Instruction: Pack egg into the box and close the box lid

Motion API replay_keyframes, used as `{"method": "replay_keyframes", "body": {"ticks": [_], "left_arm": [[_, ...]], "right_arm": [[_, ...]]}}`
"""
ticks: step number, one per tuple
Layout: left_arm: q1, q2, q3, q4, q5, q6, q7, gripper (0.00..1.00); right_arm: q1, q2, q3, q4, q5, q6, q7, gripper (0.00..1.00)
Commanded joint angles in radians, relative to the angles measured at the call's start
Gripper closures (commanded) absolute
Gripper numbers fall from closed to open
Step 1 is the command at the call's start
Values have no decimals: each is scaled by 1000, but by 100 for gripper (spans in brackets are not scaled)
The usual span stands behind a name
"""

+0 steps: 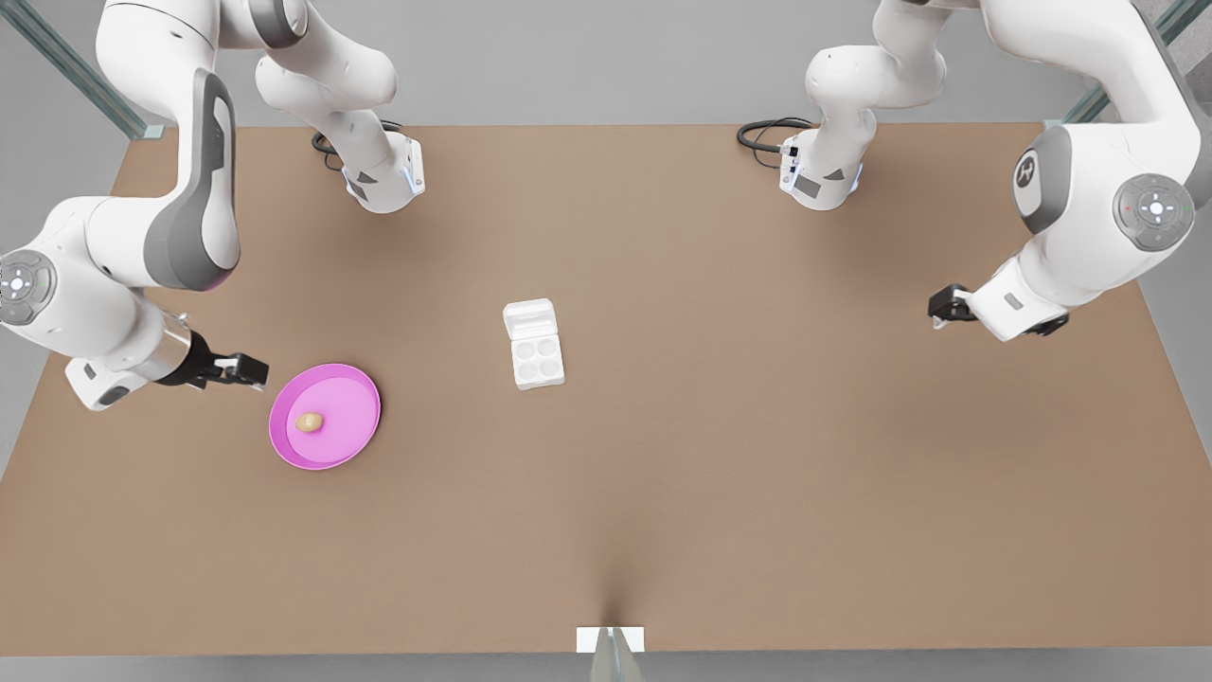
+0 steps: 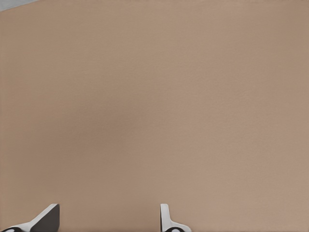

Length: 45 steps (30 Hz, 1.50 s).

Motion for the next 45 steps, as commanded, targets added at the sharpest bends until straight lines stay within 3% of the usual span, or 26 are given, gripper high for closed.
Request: {"method": "replay_keyframes", "body": {"ticks": [1, 6, 8, 13, 27, 45], "left_arm": [[-12, 11, -2, 0, 3, 11, -26, 0], [-12, 21, -2, 0, 3, 11, -25, 0], [-12, 23, -2, 0, 4, 9, -25, 0], [-12, 23, -2, 0, 4, 8, -25, 0], [-12, 23, -2, 0, 4, 8, -22, 0], [-12, 31, -2, 0, 10, 13, -22, 0]], "right_arm": [[1, 3, 0, -16, 4, 13, -48, 0], [9, 35, -2, -206, -13, 243, -346, 0], [-4, 61, -5, -289, -15, 374, -749, 0], [-19, 112, -6, -338, -24, 496, -1616, 0], [-50, 175, -6, -507, -24, 725, -1869, 0], [-48, 250, -5, -513, -23, 766, -1924, 0]]}}
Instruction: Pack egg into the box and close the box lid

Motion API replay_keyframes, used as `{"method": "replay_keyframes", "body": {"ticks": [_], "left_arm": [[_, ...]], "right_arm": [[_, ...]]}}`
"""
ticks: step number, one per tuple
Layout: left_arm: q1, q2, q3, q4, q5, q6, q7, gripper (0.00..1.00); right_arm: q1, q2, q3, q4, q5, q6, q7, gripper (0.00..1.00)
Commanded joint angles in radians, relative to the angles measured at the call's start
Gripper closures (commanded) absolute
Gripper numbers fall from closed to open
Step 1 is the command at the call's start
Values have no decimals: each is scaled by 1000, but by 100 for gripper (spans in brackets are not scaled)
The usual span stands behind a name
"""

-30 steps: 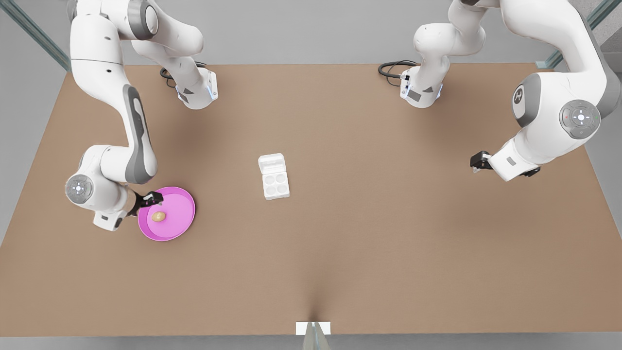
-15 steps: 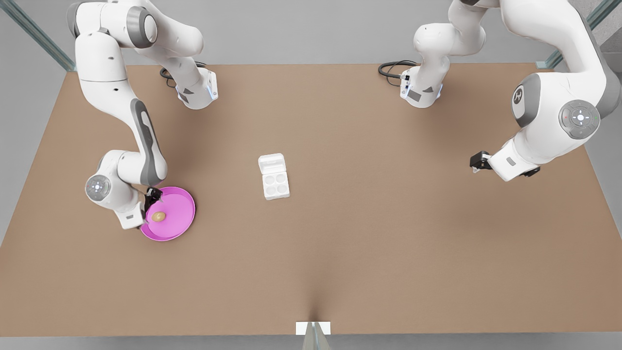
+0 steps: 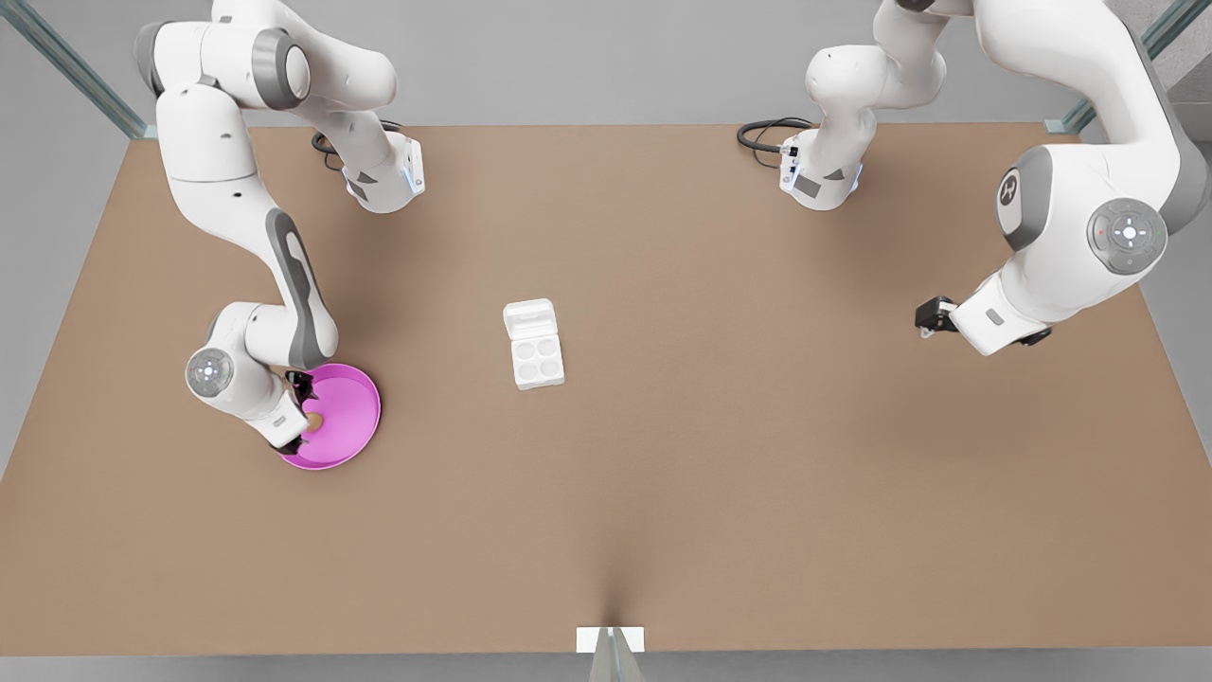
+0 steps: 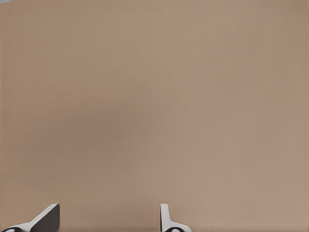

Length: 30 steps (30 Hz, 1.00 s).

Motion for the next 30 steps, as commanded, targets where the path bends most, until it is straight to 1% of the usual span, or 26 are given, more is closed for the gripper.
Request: {"method": "replay_keyframes", "body": {"ticks": [1, 10, 15, 16, 17, 28, 29, 30], "left_arm": [[0, 0, 0, 1, 3, 2, -1, 0], [0, 2, 0, 1, 5, 3, -1, 0], [0, 3, 0, 1, 5, 3, -1, 0], [0, 3, 0, 1, 5, 3, -1, 0], [0, 3, 0, 1, 5, 3, -1, 0], [0, 3, 0, 1, 5, 3, -1, 0], [0, 3, 0, 1, 5, 3, -1, 0], [0, 3, 0, 1, 5, 3, -1, 0]], "right_arm": [[-1, 9, 0, 4, 0, 10, -289, 0], [-6, 52, 0, 30, 0, 15, -289, 0], [-6, 51, 1, 21, 0, 15, -291, 0], [-4, 52, 1, 21, 0, 15, -291, 20], [-4, 52, 0, 21, 0, 15, -291, 25], [-7, 69, 0, 40, 0, 15, -289, 25], [-7, 69, 0, 40, 0, 15, -289, 28], [-9, 69, 0, 40, 0, 15, -289, 28]]}}
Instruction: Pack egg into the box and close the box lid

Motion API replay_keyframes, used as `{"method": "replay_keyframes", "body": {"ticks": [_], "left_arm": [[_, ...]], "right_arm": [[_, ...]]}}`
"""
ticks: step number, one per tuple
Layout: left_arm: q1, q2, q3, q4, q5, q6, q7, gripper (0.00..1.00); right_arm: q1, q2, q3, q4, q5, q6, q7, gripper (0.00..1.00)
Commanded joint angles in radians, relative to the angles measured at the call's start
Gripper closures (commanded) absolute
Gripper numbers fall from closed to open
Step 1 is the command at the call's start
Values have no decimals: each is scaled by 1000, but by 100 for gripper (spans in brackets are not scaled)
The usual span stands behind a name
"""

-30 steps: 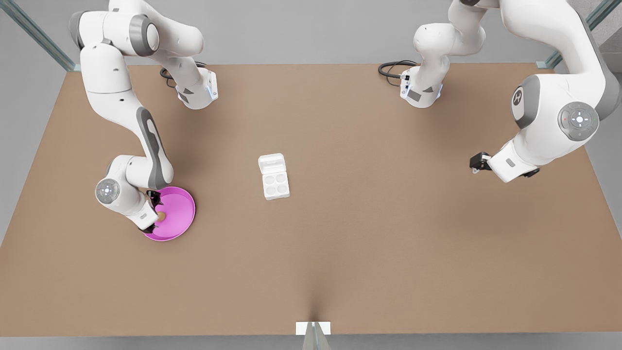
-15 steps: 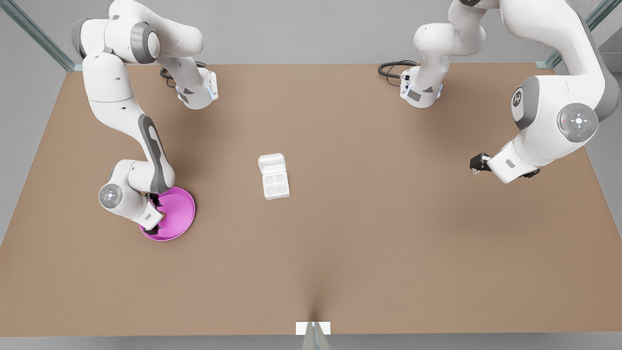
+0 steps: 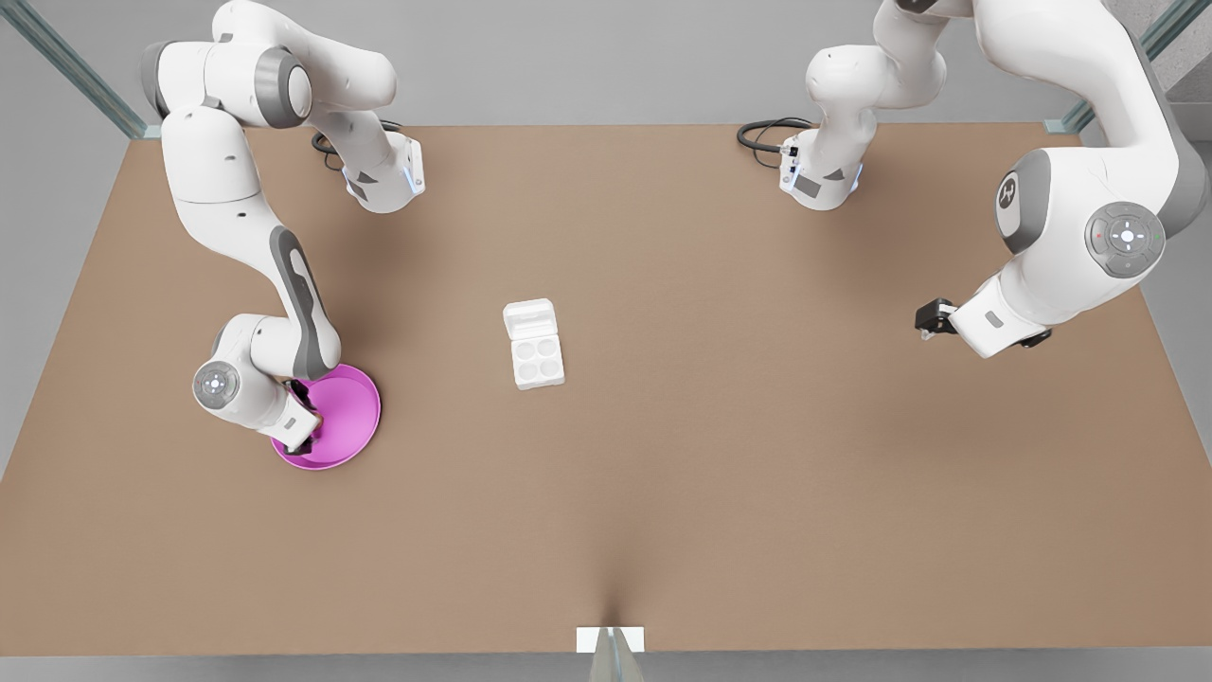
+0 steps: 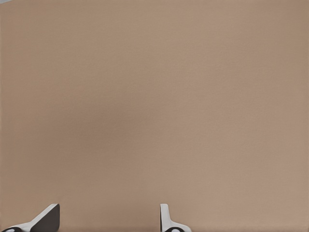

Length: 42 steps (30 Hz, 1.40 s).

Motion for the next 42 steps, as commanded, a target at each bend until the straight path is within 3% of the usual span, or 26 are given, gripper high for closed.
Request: {"method": "replay_keyframes", "body": {"ticks": [1, 24, 42], "left_arm": [[0, -1, 0, 0, 0, 0, 0, 0], [0, -2, 5, -4, 0, -3, 1, 0], [0, -4, 5, -4, 0, -9, 1, 0]], "right_arm": [[-2, -1, 0, 0, -1, 0, -54, 28], [-5, -4, 0, -13, 1, 0, -45, 40], [-10, -2, 0, -7, 1, 0, -45, 42]]}}
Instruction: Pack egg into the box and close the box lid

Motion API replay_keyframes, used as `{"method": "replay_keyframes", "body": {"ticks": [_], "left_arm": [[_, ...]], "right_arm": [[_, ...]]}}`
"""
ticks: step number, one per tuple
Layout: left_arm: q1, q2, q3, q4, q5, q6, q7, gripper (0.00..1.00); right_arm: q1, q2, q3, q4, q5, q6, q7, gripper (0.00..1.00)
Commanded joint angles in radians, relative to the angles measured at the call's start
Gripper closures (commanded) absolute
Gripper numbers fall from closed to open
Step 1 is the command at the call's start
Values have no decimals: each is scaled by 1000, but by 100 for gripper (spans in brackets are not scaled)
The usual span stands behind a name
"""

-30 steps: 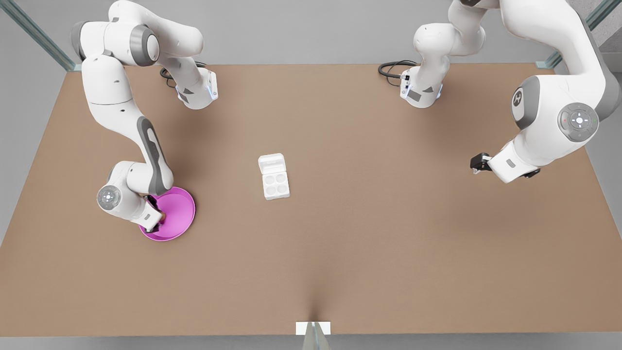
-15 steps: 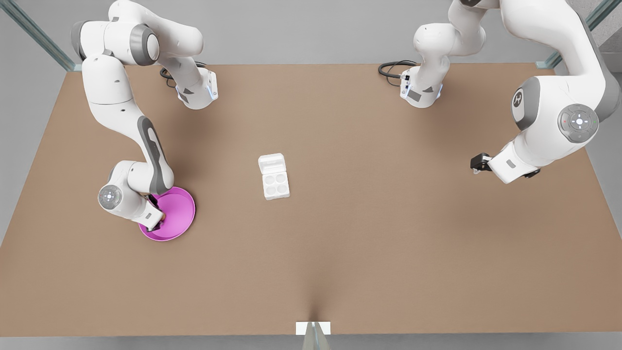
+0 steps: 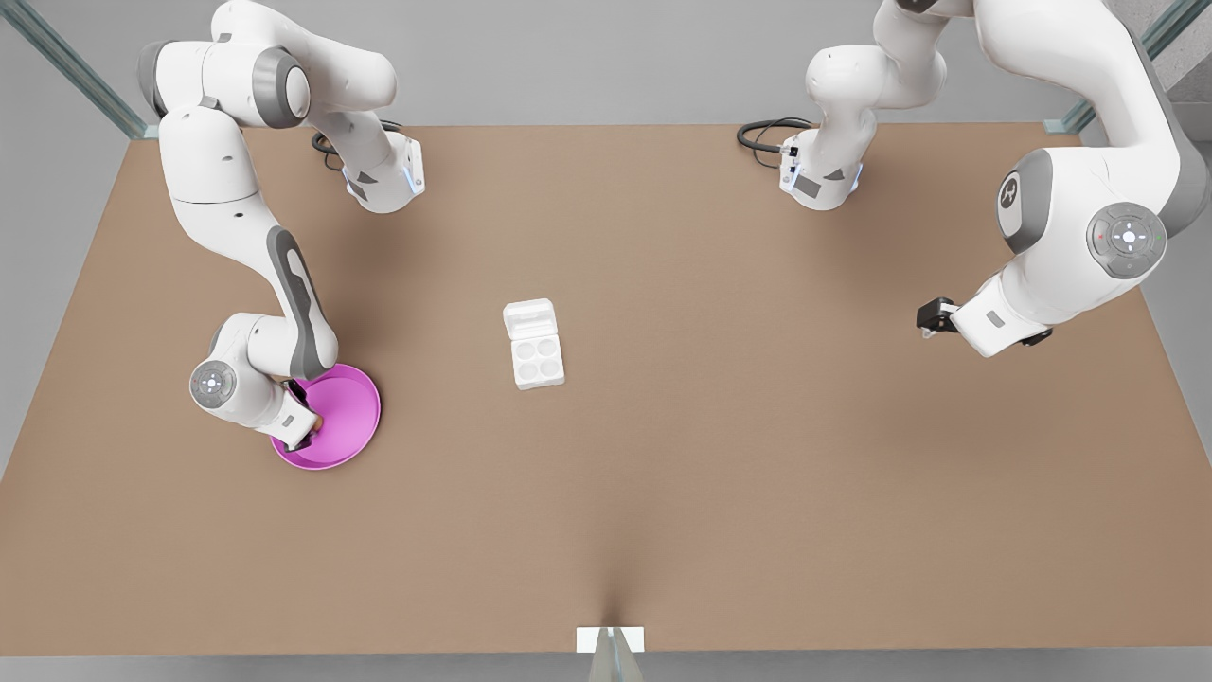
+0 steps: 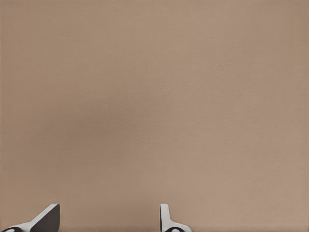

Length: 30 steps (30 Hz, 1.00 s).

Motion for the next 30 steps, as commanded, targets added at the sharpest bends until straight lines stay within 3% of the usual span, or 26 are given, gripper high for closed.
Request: {"method": "replay_keyframes", "body": {"ticks": [1, 30], "left_arm": [[0, -1, 0, 0, 0, -1, 0, 0], [0, -4, 0, 0, 0, -6, 0, 0]], "right_arm": [[0, 0, 1, 0, 0, 1, -1, 42], [3, 0, 1, 3, 13, -2, 5, 44]]}}
